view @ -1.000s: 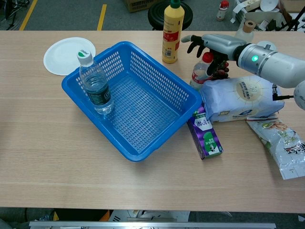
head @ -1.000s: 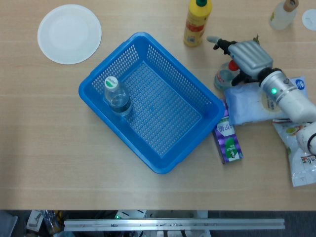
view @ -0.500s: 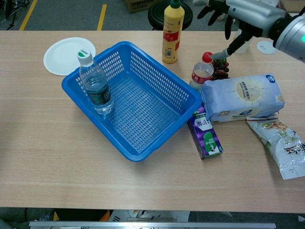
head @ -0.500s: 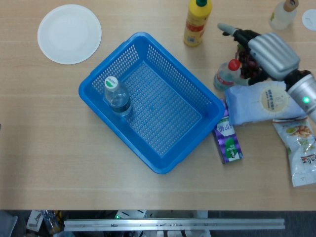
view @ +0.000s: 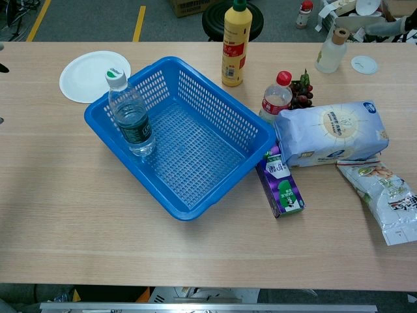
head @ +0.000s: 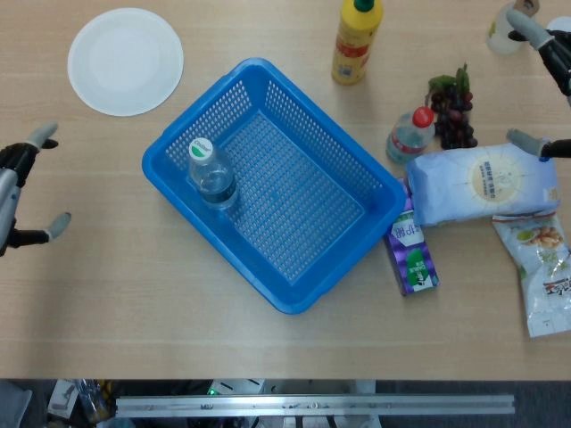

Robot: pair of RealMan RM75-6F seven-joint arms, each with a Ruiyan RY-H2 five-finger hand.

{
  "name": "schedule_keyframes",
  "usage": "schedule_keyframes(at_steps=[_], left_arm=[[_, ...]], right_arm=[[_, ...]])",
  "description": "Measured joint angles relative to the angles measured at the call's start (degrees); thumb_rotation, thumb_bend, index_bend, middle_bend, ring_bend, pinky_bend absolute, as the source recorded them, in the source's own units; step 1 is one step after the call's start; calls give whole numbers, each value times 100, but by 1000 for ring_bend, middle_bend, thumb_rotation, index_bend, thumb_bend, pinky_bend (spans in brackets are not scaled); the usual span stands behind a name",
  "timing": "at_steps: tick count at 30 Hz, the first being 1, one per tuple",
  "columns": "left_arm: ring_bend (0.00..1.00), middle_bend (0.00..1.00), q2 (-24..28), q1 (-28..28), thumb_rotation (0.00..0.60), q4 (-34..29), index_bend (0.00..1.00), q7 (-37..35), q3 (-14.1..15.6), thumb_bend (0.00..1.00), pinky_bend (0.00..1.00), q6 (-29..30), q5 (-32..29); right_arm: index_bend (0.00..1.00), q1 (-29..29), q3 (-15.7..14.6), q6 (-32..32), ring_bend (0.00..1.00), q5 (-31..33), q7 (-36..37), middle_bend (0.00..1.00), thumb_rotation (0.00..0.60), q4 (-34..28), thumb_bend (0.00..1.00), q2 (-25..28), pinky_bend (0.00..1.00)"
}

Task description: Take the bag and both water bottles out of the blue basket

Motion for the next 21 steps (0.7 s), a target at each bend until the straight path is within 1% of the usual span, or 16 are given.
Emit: schedule_keyframes(at_steps=[5,7,10,21], left_arm=[[154,114,-31,-388,599,-85,0,-236,-79,226,327,-616,-220],[143,101,-39,-546,583,-129,0,-381,-125,224,327,-866,-346],[132,95,-79,-768,549,-151,0,-579,-198,224,327,-1177,-549],[132,95,-449,-1350,502,-46,0,-847,-371,224,328,-1981,-1161]], right_arm=[[15,-132,-43,104,252,-142,25,245,600,-84,90,83,520],[15,-178,-57,148,252,-194,60,246,600,-93,90,101,519],[15,-243,-80,198,252,-264,148,248,600,-89,90,126,519],[15,-405,-126,306,252,-447,529,255,600,122,90,153,519]])
